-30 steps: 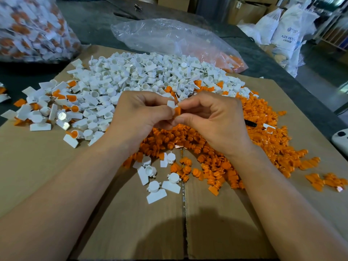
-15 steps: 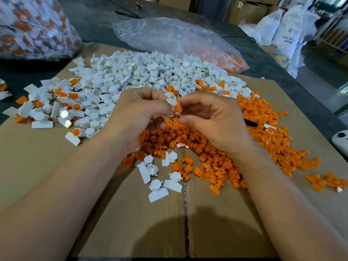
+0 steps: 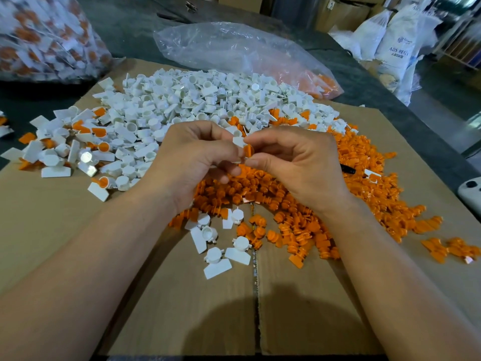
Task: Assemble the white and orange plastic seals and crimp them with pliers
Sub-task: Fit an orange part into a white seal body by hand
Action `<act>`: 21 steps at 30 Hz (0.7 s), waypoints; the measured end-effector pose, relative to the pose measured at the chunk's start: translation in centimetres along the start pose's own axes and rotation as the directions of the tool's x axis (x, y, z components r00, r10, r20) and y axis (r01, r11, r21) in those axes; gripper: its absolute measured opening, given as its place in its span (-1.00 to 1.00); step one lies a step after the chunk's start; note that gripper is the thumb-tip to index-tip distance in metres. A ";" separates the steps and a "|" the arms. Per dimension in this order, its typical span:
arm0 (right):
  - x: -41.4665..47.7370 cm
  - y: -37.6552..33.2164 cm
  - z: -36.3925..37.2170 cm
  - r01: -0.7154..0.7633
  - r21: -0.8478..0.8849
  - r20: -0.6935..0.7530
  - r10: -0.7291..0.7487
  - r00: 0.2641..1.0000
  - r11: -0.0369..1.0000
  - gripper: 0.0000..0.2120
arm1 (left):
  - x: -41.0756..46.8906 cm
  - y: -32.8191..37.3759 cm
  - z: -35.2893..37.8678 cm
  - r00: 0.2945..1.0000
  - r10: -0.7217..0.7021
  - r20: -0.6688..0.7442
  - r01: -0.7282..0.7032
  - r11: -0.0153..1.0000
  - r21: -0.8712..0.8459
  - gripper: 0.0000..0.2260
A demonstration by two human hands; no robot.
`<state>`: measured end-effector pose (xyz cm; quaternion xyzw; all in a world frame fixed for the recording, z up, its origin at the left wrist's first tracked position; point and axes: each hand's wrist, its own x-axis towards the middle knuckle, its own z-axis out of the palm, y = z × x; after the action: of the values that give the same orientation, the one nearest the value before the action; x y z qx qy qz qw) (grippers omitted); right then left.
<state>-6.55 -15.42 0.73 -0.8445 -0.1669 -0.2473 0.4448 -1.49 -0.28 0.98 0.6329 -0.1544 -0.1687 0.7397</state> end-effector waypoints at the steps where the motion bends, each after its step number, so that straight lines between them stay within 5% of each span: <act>1: 0.0 0.1 0.0 0.007 -0.019 -0.009 -0.007 1.000 1.000 -0.73 | 0.0 -0.1 0.0 1.000 0.003 0.008 -0.003 1.000 -0.010 -0.82; 21: 0.1 0.4 -0.3 0.092 -0.178 -0.012 -0.096 0.995 0.980 -0.74 | 0.0 -0.1 0.1 1.000 -0.008 0.028 0.010 0.997 -0.071 -0.83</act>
<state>-6.36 -15.90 0.61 -0.8694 -0.1793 -0.2904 0.3572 -1.53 -0.36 0.87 0.6045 -0.1557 -0.1861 0.7588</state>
